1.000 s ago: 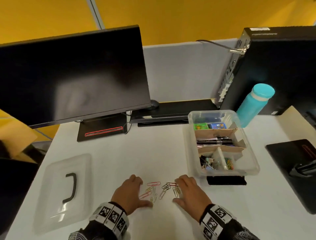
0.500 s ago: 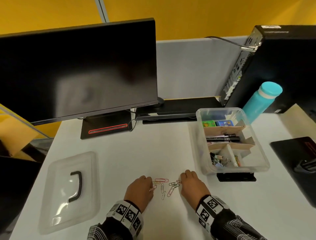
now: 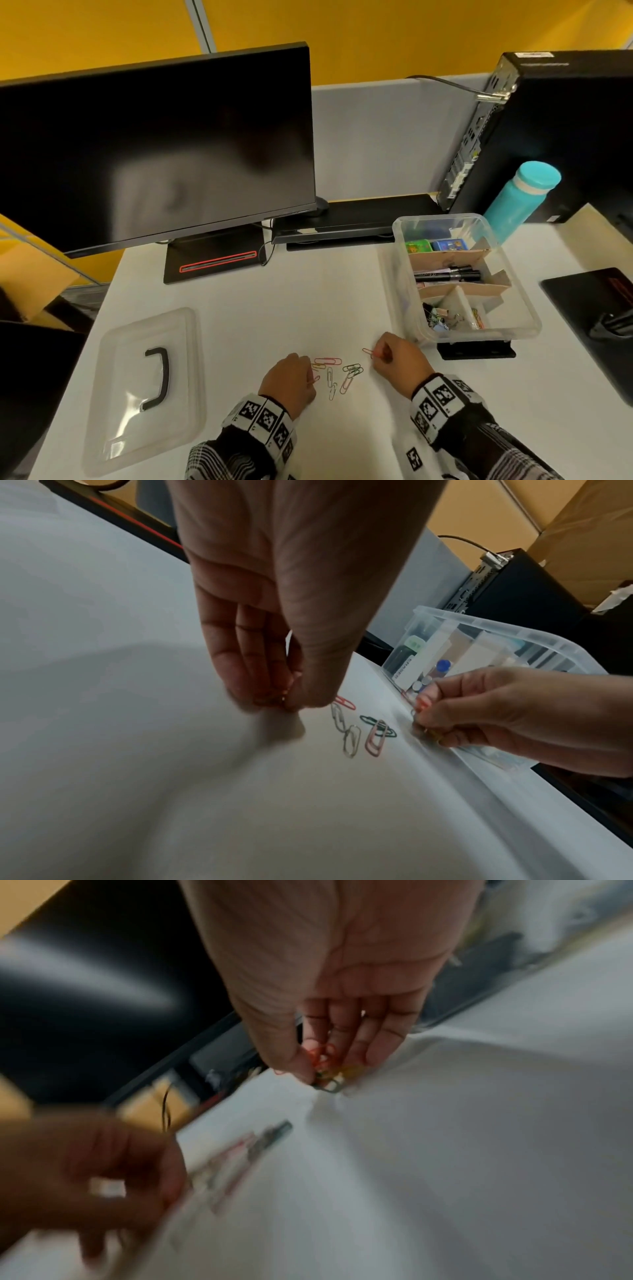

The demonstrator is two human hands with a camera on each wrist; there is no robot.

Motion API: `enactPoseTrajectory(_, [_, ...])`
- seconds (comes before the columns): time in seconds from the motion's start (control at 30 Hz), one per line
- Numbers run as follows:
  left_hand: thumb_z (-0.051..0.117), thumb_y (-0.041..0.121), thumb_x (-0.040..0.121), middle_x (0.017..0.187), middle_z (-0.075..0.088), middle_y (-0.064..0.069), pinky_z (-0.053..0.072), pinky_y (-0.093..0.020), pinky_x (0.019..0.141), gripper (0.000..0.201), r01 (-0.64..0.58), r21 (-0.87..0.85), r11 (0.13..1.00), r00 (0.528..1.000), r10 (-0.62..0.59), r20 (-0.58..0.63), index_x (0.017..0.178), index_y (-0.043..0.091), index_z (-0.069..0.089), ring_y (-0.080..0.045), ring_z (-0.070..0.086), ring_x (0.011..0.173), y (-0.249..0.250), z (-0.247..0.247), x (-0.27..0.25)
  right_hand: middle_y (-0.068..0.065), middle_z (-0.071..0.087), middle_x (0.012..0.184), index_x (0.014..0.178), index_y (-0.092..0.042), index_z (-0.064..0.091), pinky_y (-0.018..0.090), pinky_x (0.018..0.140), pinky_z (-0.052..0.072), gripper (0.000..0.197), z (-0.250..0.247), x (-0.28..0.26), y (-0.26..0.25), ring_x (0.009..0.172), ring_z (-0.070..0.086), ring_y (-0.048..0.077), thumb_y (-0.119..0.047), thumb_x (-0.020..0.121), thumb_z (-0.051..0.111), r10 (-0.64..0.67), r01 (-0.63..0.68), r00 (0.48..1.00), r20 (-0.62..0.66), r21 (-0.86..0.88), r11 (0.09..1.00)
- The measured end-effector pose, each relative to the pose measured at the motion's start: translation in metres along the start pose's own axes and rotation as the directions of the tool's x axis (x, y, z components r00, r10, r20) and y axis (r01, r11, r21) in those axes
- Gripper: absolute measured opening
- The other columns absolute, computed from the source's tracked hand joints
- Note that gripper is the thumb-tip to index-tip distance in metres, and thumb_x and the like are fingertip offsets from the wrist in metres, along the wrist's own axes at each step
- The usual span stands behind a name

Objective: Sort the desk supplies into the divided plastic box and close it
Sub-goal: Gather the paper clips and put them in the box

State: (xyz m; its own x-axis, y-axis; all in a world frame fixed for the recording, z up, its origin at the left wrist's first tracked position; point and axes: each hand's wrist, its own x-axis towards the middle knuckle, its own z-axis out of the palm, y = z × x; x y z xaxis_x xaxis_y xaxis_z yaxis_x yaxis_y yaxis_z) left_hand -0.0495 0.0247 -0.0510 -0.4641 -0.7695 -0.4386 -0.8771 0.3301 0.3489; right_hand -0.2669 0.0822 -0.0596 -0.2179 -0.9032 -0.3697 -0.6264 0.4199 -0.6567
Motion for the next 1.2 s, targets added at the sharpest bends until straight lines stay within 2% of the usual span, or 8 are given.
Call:
enactPoseTrajectory(0.1, [0.053, 0.022, 0.089, 0.093, 0.054, 0.005, 0.045, -0.022, 0.079, 0.009, -0.039, -0.056, 0.998, 0.998, 0.035, -0.059, 0.095, 0.020, 0.058, -0.013, 0.056, 0.089, -0.003, -0.002, -0.005, 0.004, 0.062, 0.074, 0.076, -0.012, 0.058, 0.015, 0.066, 0.049, 0.014, -0.009, -0.013, 0.005, 0.071, 0.056, 0.015, -0.002, 0.084, 0.065, 0.094, -0.092, 0.995, 0.020, 0.493, 0.865])
enactPoseTrajectory(0.2, [0.051, 0.021, 0.092, 0.088, 0.065, 0.005, 0.046, -0.017, 0.072, 0.008, -0.033, -0.378, 0.925, 0.998, 0.012, -0.057, 0.092, 0.026, 0.058, -0.005, 0.058, 0.076, -0.009, -0.011, -0.008, 0.015, 0.066, 0.082, 0.094, 0.001, 0.061, 0.029, 0.077, 0.057, 0.012, -0.017, -0.032, 0.006, 0.083, 0.063, 0.027, 0.006, 0.083, 0.058, 0.093, -0.232, 0.972, 0.213, 0.920, 0.316])
enactPoseTrajectory(0.37, [0.040, 0.000, 0.093, 0.083, 0.056, -0.014, 0.054, -0.031, 0.070, 0.017, 0.241, -0.871, 0.428, 0.971, -0.113, 0.213, 0.087, 0.004, 0.055, -0.023, 0.063, 0.075, -0.017, -0.029, -0.006, 0.013, 0.057, 0.076, 0.087, -0.002, 0.058, 0.032, 0.065, 0.052, 0.025, -0.020, -0.038, 0.007, 0.071, 0.057, 0.024, -0.006, 0.063, 0.065, -0.014, -0.373, 0.927, 0.374, 0.927, 0.037])
enactPoseTrajectory(0.47, [0.033, -0.005, 0.087, 0.071, 0.049, -0.010, 0.046, -0.035, 0.064, 0.023, 0.324, -0.865, 0.384, 0.943, -0.204, 0.262, 0.072, 0.007, 0.046, -0.020, 0.052, 0.061, -0.012, -0.031, 0.000, 0.007, 0.050, 0.065, 0.072, -0.007, 0.056, 0.026, 0.053, 0.039, 0.015, -0.014, -0.033, -0.006, 0.059, 0.047, 0.018, -0.020, 0.079, 0.053, 0.041, -0.430, 0.902, 0.430, 0.884, 0.185])
enactPoseTrajectory(0.63, [0.043, 0.018, 0.093, 0.083, 0.054, 0.003, 0.038, -0.025, 0.063, 0.012, 0.126, -0.500, 0.857, 0.990, -0.140, 0.010, 0.081, 0.019, 0.047, -0.012, 0.048, 0.072, -0.001, -0.025, 0.014, 0.002, 0.057, 0.068, 0.082, -0.016, 0.053, 0.026, 0.055, 0.038, 0.023, 0.004, -0.019, -0.017, 0.057, 0.046, 0.013, -0.014, 0.096, 0.035, -0.033, -0.013, 0.976, 0.213, 0.212, 0.977])
enactPoseTrajectory(0.73, [0.058, 0.043, 0.084, 0.105, 0.053, 0.007, 0.037, -0.022, 0.077, 0.031, -0.037, -0.188, 0.981, 0.999, 0.031, -0.035, 0.106, 0.023, 0.050, -0.009, 0.050, 0.091, 0.005, -0.013, 0.016, 0.005, 0.063, 0.098, 0.108, -0.023, 0.047, 0.036, 0.074, 0.048, 0.022, 0.007, -0.015, -0.022, 0.078, 0.058, 0.021, -0.019, 0.093, 0.031, -0.155, 0.217, 0.931, 0.330, -0.160, 0.963])
enactPoseTrajectory(0.87, [0.069, 0.052, 0.074, 0.112, 0.051, 0.004, 0.044, -0.025, 0.080, 0.056, -0.042, -0.044, 0.998, 0.999, 0.042, -0.004, 0.114, 0.021, 0.046, -0.014, 0.054, 0.098, 0.011, -0.003, 0.020, 0.007, 0.061, 0.104, 0.120, -0.022, 0.036, 0.031, 0.067, 0.040, 0.026, 0.010, -0.009, -0.032, 0.084, 0.060, 0.028, -0.033, 0.096, 0.036, -0.261, 0.417, 0.892, 0.370, -0.446, 0.792])
enactPoseTrajectory(1.2, [0.058, 0.031, 0.089, 0.115, 0.056, 0.002, 0.042, -0.026, 0.083, 0.024, -0.033, -0.045, 0.998, 0.998, 0.030, -0.063, 0.109, 0.019, 0.052, -0.017, 0.058, 0.099, 0.010, -0.003, 0.021, 0.007, 0.062, 0.104, 0.108, -0.014, 0.044, 0.030, 0.067, 0.037, 0.022, 0.016, -0.007, -0.024, 0.076, 0.050, 0.023, -0.032, 0.097, 0.039, -0.138, 0.313, 0.924, 0.358, -0.497, 0.809])
